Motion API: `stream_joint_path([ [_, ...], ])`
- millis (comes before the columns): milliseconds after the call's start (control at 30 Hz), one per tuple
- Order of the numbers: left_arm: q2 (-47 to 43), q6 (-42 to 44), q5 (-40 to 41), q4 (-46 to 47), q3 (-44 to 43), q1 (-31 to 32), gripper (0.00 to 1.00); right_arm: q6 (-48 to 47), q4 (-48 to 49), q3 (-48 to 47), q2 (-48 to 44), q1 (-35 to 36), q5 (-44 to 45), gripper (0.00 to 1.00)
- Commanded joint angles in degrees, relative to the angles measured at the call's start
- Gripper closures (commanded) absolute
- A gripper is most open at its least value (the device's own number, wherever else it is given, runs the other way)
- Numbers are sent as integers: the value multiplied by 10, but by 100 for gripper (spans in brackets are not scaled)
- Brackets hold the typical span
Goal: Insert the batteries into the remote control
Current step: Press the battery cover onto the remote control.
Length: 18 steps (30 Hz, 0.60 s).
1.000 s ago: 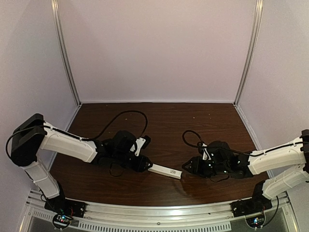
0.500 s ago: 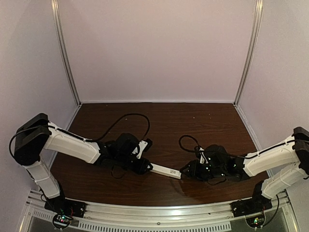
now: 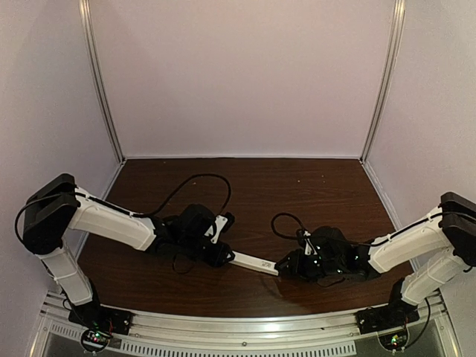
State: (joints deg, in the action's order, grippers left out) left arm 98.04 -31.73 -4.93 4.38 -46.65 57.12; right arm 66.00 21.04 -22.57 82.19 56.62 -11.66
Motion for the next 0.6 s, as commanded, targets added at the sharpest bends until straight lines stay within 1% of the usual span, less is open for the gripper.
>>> stream_joint_path([
  [0, 10, 4, 6, 1, -15, 2, 69, 0, 12, 9, 12, 4, 0, 65],
  [400, 15, 7, 12, -5, -21, 2, 70, -2, 31, 3, 41, 3, -5, 66],
  [567, 15, 9, 18, -9, -24, 3, 75, -1, 34, 2, 51, 3, -9, 67],
])
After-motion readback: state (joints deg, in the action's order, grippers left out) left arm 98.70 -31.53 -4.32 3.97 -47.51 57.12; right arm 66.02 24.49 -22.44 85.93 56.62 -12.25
